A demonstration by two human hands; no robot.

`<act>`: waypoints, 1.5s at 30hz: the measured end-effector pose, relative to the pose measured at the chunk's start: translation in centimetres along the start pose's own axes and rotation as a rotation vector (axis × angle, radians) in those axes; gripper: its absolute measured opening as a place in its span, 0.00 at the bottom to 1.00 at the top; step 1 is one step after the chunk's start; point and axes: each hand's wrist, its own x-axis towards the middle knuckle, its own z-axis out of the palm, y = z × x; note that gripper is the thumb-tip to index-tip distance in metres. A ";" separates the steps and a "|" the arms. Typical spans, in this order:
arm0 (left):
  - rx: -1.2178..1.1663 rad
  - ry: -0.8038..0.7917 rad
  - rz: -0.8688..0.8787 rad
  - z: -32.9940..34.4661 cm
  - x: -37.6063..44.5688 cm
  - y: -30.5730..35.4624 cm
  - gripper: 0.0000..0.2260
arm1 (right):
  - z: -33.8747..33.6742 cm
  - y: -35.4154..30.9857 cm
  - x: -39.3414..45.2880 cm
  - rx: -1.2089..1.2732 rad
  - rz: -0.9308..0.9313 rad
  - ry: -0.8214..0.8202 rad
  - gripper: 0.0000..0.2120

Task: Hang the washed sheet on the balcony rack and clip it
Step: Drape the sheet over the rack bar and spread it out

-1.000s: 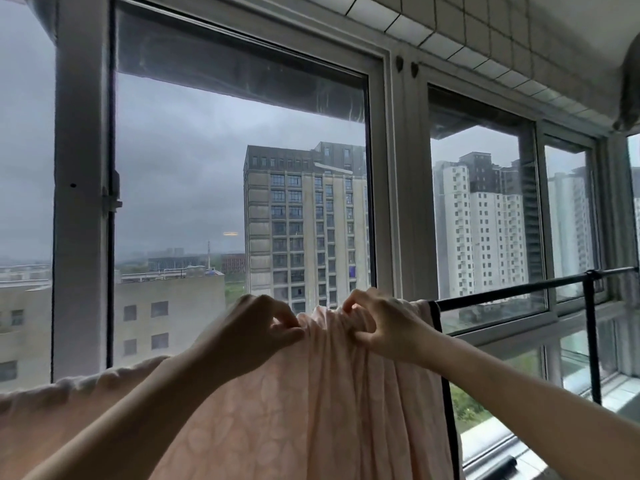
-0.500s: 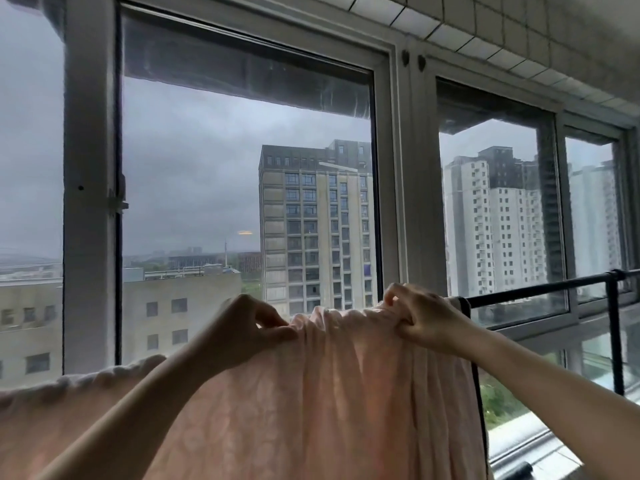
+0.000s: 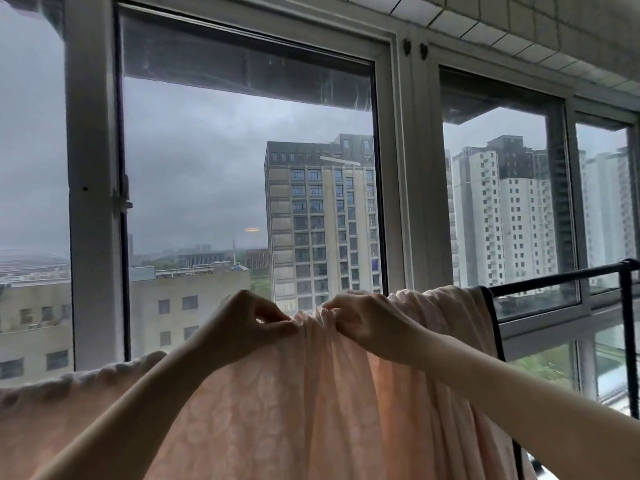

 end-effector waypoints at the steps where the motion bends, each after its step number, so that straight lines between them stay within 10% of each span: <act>1: -0.007 0.002 -0.008 -0.1 0.0 -0.1 0.05 | 0.2 0.0 0.2 0.024 -0.002 0.003 0.08; 16: -0.040 0.008 -0.058 0.2 0.8 -0.4 0.21 | -4.8 7.4 -2.5 -0.285 0.384 0.093 0.07; 25: -0.018 0.120 -0.147 0.5 1.6 -2.0 0.13 | -3.6 6.3 -4.4 -0.239 0.243 -0.036 0.27; 30: -0.014 0.168 -0.121 0.8 1.7 -1.8 0.12 | -4.1 5.6 -3.6 -0.028 0.249 0.107 0.10; 45: 0.010 0.375 -0.214 0.4 4.1 -2.0 0.10 | -3.2 9.3 1.8 -0.048 0.410 0.353 0.04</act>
